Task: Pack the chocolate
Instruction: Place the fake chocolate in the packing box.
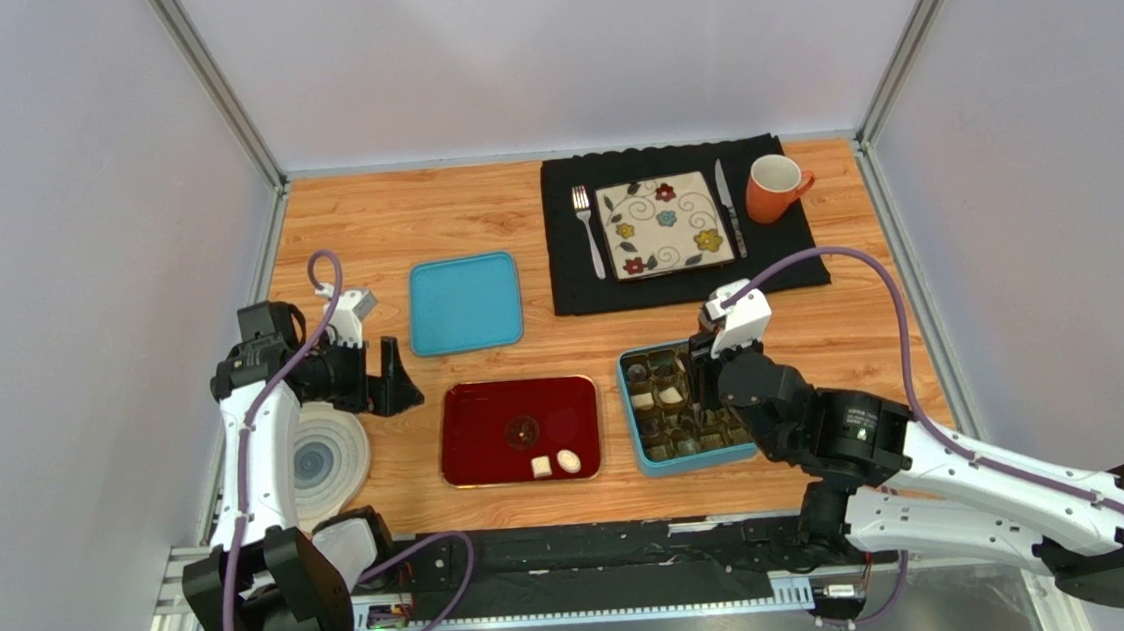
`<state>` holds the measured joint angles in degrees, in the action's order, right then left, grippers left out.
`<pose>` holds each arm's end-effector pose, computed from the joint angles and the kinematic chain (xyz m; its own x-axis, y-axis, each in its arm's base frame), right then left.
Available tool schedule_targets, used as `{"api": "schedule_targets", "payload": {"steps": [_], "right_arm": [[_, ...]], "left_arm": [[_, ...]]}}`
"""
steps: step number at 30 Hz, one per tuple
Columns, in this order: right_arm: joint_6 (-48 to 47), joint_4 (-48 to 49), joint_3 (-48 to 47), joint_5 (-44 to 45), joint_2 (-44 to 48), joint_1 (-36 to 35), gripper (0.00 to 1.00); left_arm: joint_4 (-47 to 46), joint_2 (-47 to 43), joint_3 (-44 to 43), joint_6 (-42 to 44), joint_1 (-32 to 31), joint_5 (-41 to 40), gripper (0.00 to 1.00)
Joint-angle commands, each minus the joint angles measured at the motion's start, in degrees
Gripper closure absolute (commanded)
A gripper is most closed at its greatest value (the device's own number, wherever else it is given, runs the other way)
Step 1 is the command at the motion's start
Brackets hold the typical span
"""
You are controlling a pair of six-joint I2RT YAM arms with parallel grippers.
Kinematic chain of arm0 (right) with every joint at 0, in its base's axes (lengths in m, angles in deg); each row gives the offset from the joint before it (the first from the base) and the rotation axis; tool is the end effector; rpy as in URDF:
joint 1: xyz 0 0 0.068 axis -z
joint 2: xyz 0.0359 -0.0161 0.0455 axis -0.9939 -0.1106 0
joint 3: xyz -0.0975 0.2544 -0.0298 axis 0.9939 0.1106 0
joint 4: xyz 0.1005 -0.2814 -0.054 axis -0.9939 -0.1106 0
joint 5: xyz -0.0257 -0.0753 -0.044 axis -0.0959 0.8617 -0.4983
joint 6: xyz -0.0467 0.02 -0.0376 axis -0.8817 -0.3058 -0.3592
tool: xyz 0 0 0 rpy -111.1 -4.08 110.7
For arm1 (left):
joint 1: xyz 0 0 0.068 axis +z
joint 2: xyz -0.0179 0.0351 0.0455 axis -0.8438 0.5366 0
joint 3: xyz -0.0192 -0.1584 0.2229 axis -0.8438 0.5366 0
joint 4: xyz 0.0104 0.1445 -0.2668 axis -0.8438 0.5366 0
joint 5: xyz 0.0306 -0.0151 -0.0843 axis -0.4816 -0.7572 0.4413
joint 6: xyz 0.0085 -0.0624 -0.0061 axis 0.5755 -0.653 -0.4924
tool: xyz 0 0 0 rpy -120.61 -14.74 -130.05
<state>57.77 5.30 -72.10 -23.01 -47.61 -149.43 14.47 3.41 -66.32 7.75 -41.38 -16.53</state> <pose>0.1128 0.1708 0.3041 -0.3493 -0.1288 -0.9281 -0.3290 0.9443 -0.0072 0.2271 0.0331 0.2337 -0.8207 0.0500 -0.5692 0.3423 0.8407 -0.4197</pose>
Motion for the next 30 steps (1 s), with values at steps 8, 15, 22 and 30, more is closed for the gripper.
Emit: {"api": "schedule_targets", "payload": {"steps": [8, 15, 22, 30], "right_arm": [[-3.01, 6.32, -1.82, 1.16, -0.31, 0.12, 0.66], [-5.56, 9.82, -3.14, -0.94, -1.90, 0.13, 0.68], [-8.55, 16.86, -5.68, -7.19, -5.32, -1.19, 0.75], [-10.05, 25.99, -8.68, -11.49, -14.10, -4.36, 0.76]], "left_arm": [[-0.36, -0.61, -0.77, 0.85, 0.36, 1.21, 0.01], [-0.18, -0.88, -0.94, 1.11, 0.36, 0.77, 0.01], [-0.10, -0.88, -1.12, 0.85, 0.45, 0.95, 0.01], [-0.01, -0.96, -1.03, 0.85, 0.36, 0.95, 0.01]]}}
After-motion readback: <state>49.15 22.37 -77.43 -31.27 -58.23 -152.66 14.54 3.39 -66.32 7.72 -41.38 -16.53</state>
